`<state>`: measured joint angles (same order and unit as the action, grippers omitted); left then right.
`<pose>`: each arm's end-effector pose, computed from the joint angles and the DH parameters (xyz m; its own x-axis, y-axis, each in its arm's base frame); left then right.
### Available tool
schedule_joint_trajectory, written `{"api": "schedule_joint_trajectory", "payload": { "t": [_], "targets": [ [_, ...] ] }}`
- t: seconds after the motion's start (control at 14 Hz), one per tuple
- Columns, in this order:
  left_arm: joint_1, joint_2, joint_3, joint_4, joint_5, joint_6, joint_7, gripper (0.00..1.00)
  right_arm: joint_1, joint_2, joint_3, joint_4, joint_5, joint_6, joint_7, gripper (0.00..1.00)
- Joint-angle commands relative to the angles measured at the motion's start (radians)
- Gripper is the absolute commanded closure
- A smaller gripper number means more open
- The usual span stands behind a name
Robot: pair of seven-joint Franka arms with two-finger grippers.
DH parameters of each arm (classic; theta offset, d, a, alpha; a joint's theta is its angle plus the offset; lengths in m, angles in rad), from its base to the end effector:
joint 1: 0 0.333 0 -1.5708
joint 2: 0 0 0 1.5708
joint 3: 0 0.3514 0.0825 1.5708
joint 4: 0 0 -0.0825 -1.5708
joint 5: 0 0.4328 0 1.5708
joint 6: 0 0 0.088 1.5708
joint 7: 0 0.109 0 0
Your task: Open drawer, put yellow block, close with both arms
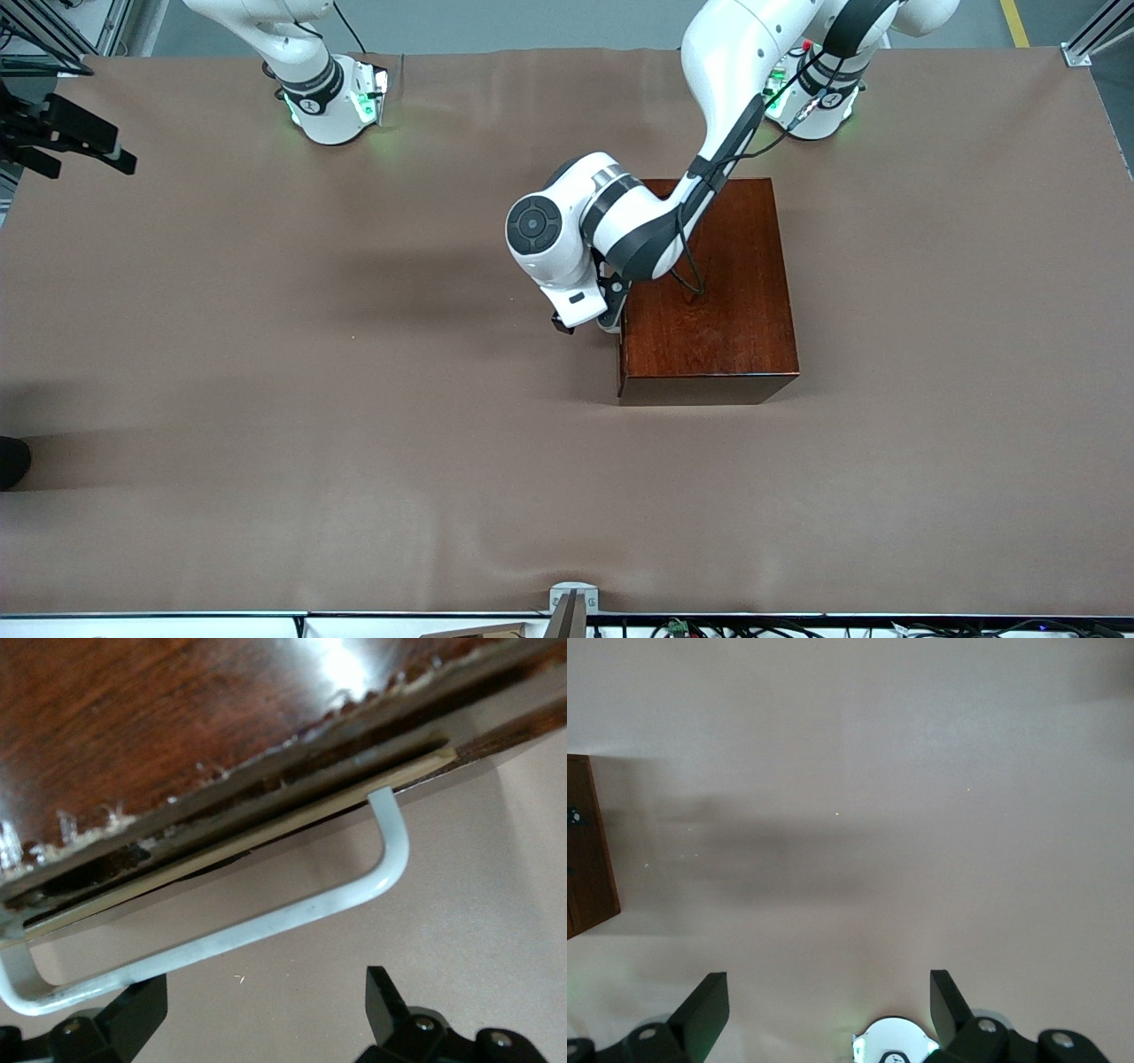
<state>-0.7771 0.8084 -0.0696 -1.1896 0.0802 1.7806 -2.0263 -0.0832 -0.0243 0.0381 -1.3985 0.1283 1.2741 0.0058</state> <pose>0.5474 -0.5858 0.2873 0.3969 0.9107 0.1146 0.9096 -0.3735 -0.1822 0.5589 -0.0082 0.7355 0.9951 -0.0133 -0.0983 -0.0255 -0.9920 -0.1240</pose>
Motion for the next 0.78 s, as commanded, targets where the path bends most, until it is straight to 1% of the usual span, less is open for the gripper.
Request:
{"api": "schedule_joint_trajectory", "payload": {
  "t": [0.0, 0.14, 0.28, 0.43, 0.64, 0.71],
  "targets": [
    [-0.002, -0.061, -0.006, -0.022, 0.064, -0.063, 0.059, 0.00, -0.016, -0.003, 0.011, 0.000, -0.036, 0.007, -0.029, 0.00],
    [-0.001, -0.124, -0.009, -0.021, 0.064, -0.037, 0.189, 0.00, -0.016, 0.003, 0.011, -0.007, -0.074, 0.010, -0.029, 0.00],
    [0.007, -0.202, -0.001, -0.022, 0.058, -0.032, 0.297, 0.00, -0.018, 0.009, 0.011, -0.010, -0.075, 0.010, -0.029, 0.00],
    [0.054, -0.293, 0.001, -0.031, 0.059, -0.032, 0.418, 0.00, -0.018, 0.010, 0.011, -0.011, -0.075, 0.008, -0.029, 0.00],
    [0.139, -0.386, 0.001, -0.047, 0.053, -0.056, 0.621, 0.00, -0.018, 0.015, 0.011, -0.011, -0.079, 0.001, -0.029, 0.00],
    [0.168, -0.412, 0.001, -0.048, 0.053, -0.082, 0.680, 0.00, -0.018, 0.017, 0.011, -0.011, -0.079, -0.001, -0.029, 0.00]
  ]
}}
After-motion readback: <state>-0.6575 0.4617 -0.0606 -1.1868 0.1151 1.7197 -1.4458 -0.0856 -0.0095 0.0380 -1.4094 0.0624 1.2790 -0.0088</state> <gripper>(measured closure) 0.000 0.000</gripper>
